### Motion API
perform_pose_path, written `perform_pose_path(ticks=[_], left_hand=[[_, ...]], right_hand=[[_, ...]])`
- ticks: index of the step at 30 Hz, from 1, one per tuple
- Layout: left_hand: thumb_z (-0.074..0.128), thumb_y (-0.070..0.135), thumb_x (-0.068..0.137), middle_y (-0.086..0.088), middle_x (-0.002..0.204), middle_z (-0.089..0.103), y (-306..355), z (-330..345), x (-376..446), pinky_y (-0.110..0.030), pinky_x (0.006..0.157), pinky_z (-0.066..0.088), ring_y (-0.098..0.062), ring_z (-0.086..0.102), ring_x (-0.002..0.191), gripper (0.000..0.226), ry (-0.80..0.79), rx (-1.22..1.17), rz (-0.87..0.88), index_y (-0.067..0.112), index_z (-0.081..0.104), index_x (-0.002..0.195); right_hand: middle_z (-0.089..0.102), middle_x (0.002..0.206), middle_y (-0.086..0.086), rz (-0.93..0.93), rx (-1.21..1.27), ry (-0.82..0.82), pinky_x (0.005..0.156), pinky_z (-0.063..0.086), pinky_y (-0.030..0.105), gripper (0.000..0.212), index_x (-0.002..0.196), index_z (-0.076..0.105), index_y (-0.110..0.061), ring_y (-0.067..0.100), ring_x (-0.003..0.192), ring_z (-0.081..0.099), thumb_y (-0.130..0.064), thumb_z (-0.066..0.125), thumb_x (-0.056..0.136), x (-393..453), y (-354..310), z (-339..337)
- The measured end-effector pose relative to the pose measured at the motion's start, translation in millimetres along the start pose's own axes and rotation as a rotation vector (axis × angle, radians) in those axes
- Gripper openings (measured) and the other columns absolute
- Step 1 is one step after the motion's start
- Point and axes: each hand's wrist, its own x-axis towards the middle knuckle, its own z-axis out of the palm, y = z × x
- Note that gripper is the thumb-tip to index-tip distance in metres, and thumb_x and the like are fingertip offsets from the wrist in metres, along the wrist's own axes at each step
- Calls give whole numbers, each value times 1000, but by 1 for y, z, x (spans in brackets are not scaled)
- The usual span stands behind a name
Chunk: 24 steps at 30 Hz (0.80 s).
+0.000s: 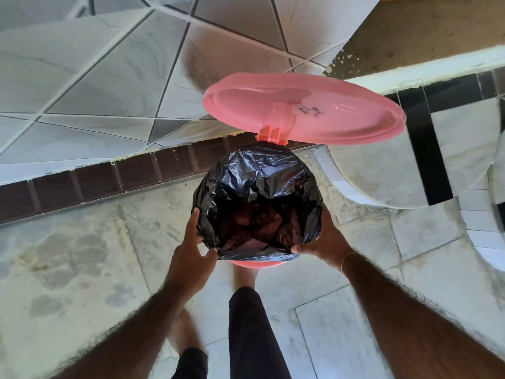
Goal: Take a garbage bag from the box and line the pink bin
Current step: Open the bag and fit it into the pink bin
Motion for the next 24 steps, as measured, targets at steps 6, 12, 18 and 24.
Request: perform_pose_path(ticks=[6,12,18,24], left_hand=[[69,17,71,-5,89,69,1,18,2,-49,76,57,-27,70,82,69,111,-436,-333,40,40,129],[71,-3,59,-1,98,69,-3,17,0,-29,66,56,-13,67,77,57,-16,-309,-353,25,55,106],[59,1,70,10,97,63,4,18,-5,-18,39,41,-11,62,66,43,-39,-97,-276,32,52,98],[61,6,71,10,91,62,10,19,-6,-23,48,41,-10,60,72,36,-18,-93,-293,27,55,99]], right_hand=[[49,145,-3,42,31,94,111,38,38,92,150,20,-31,20,130,50,-53,71,77,-3,4,6],[58,132,0,99,39,72,105,43,36,86,146,28,-26,20,121,57,-38,77,77,1,14,7],[61,127,-4,70,25,-3,87,50,19,117,144,25,-27,13,115,61,-19,95,50,1,17,-3],[62,120,-8,62,-122,-51,91,48,25,131,150,9,-32,13,109,60,-18,93,51,-2,16,-10]])
